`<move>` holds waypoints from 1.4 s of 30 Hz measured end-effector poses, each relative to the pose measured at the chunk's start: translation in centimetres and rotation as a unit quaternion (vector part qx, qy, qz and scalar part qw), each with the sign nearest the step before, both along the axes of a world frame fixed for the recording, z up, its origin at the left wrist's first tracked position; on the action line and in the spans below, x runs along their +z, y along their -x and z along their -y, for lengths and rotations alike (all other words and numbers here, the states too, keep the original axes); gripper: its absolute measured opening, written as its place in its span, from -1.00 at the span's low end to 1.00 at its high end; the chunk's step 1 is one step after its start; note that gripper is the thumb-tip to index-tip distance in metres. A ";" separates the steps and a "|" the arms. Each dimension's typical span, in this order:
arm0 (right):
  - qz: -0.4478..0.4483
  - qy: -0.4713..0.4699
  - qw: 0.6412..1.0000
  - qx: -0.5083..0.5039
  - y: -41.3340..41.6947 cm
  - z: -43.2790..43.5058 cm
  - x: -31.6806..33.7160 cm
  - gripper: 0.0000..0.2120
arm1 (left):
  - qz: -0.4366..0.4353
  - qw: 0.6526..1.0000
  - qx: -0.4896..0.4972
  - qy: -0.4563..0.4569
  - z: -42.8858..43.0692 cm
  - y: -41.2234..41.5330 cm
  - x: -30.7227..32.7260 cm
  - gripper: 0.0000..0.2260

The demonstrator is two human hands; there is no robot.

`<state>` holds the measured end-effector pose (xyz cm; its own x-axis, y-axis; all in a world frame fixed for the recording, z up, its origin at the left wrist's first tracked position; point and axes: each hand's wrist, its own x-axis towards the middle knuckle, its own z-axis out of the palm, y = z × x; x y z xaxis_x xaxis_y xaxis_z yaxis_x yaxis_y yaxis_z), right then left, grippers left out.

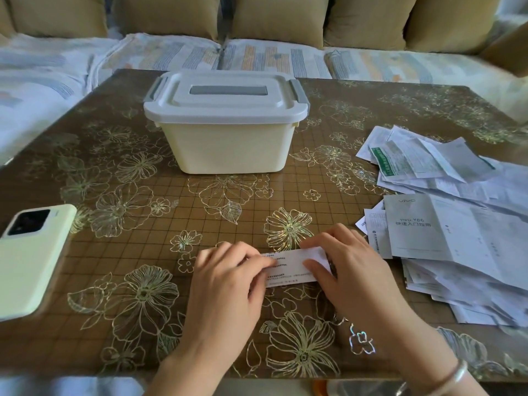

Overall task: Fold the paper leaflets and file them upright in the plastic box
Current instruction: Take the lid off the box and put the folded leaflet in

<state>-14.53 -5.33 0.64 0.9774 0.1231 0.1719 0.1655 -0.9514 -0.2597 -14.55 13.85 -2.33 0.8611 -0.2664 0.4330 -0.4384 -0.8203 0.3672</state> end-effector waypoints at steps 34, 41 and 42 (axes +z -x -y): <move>0.008 -0.119 0.963 0.243 3.0 -1.9 -2.2 -0.62 | -0.295 0.932 -0.076 0.198 -4.3 -3.0 2.2 -0.61; 0.005 -0.068 0.968 0.242 3.0 -1.7 -2.2 -0.62 | -0.178 0.968 -0.094 0.149 -5.2 -1.8 1.4 -0.81; 0.008 -0.073 0.968 0.241 2.9 -1.7 -2.0 -0.64 | -0.163 0.976 -0.095 0.112 -5.2 -1.6 1.1 -0.84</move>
<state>-17.38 -3.63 -1.37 0.8097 0.5371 0.2365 0.5859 -0.7166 -0.3784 -12.92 19.01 -1.28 0.9069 -0.3649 0.2109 -0.4054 -0.6183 0.6734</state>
